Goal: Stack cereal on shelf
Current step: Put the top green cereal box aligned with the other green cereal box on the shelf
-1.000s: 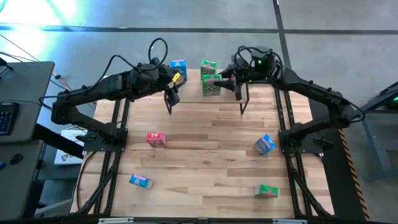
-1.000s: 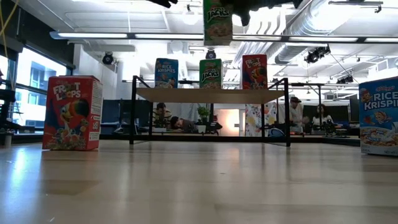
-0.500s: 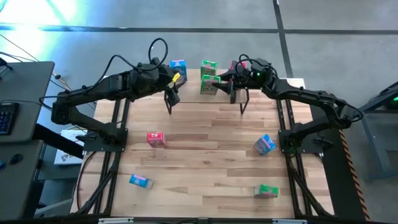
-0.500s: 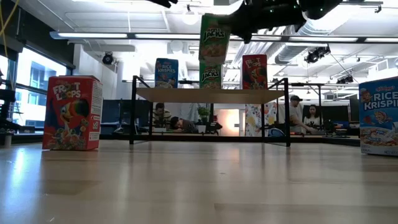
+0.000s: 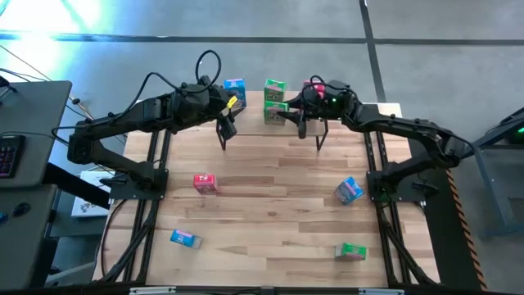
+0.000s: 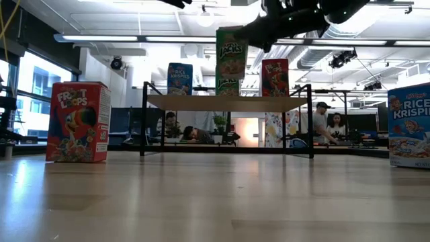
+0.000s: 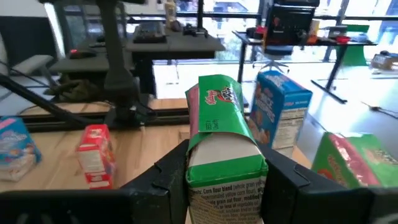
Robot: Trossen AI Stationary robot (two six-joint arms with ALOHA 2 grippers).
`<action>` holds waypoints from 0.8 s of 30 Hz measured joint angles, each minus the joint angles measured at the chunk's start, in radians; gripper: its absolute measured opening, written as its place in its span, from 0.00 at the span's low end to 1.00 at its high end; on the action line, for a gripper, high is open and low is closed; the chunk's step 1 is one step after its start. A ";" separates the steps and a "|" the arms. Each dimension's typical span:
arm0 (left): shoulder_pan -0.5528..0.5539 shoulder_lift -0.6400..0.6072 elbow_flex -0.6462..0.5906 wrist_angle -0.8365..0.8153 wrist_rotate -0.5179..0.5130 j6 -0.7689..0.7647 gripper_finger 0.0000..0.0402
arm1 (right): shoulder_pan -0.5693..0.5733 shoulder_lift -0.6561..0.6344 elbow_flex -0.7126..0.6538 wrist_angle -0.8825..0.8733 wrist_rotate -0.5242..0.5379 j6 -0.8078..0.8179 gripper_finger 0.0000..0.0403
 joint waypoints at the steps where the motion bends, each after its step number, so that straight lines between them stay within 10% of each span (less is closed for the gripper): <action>1: 0.000 0.000 0.000 0.000 0.000 0.000 0.57 | 0.000 0.007 0.000 -0.002 0.011 0.000 0.34; 24: -0.001 0.000 0.000 0.000 0.000 0.000 0.57 | 0.000 0.092 0.001 0.060 0.078 0.004 0.34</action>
